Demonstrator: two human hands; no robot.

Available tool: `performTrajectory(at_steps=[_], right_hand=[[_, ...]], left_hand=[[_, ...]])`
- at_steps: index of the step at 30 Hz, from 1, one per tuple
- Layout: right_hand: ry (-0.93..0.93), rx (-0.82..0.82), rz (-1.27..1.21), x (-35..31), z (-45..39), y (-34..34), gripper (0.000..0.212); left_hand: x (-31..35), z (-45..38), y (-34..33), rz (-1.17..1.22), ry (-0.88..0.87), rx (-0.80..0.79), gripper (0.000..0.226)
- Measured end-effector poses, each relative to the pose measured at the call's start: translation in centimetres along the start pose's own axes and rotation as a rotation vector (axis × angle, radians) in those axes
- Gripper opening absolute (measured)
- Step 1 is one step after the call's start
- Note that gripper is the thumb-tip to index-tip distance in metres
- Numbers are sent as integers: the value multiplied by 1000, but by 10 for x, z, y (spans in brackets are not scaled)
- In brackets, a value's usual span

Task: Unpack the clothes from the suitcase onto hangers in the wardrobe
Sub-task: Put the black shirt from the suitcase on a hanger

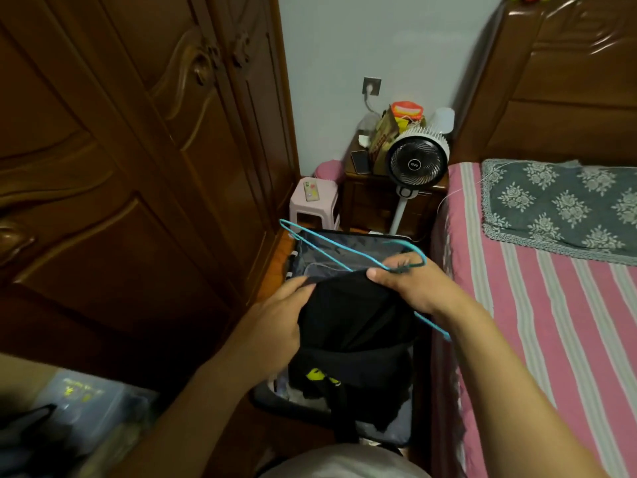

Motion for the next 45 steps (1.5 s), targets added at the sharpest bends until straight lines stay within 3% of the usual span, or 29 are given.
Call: performTrajectory(at_steps=[2, 3, 6, 9, 12, 15, 18, 20, 23, 24, 27, 30, 35, 38, 40, 42, 45], right_hand=[[-23, 99, -18, 11, -9, 0, 21], [-29, 153, -7, 16, -10, 4, 24], [45, 325, 56, 28, -1, 22, 8], [83, 450, 185, 44, 24, 35, 28], [26, 580, 277, 59, 51, 46, 30], [71, 545, 248, 52, 57, 41, 33], [201, 513, 236, 23, 45, 23, 35], [254, 499, 199, 4, 30, 6, 25], [250, 268, 221, -15, -1, -38, 19], [251, 258, 213, -19, -6, -43, 20], [301, 529, -13, -37, -6, -12, 28], [304, 352, -39, -50, -21, -7, 26], [425, 422, -229, -79, -8, 11, 25], [489, 445, -288, -94, 7, 26, 23], [507, 475, -403, -99, 14, 45, 13], [529, 467, -492, -103, 20, 61, 16], [549, 419, -500, -108, 25, 66, 17]], left_hand=[[-7, -17, 1, 8, 42, -5, 75], [-13, -27, -1, -3, 82, -31, 79], [-39, -58, -17, -118, 270, -159, 82], [-62, -79, -34, -245, 373, -252, 83], [-81, -87, -47, -304, 470, -298, 88], [-76, -91, -47, -345, 502, -293, 90], [-49, -97, -41, -376, 411, -260, 89], [-25, -98, -32, -373, 336, -221, 84], [10, -95, -8, -305, 223, -129, 81], [17, -92, 1, -271, 205, -110, 82], [27, -86, 27, -120, 186, -65, 69], [41, -81, 53, -30, 109, 23, 40], [72, -82, 71, 57, -117, 24, 45], [78, -73, 119, 123, -235, 374, 27], [74, -68, 148, -146, -229, 554, 24], [78, -73, 149, -393, -230, 397, 29], [97, -82, 132, -445, -252, 134, 33]])
Point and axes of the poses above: each hand's wrist, its own z-axis away from the middle knuckle, its own y-axis out of the back of the hand, x = y × z, the point moved 7 cm from there along -z, towards the middle knuckle, and after that the axes turned 5 degrees about -z, right-handed, at the moved point
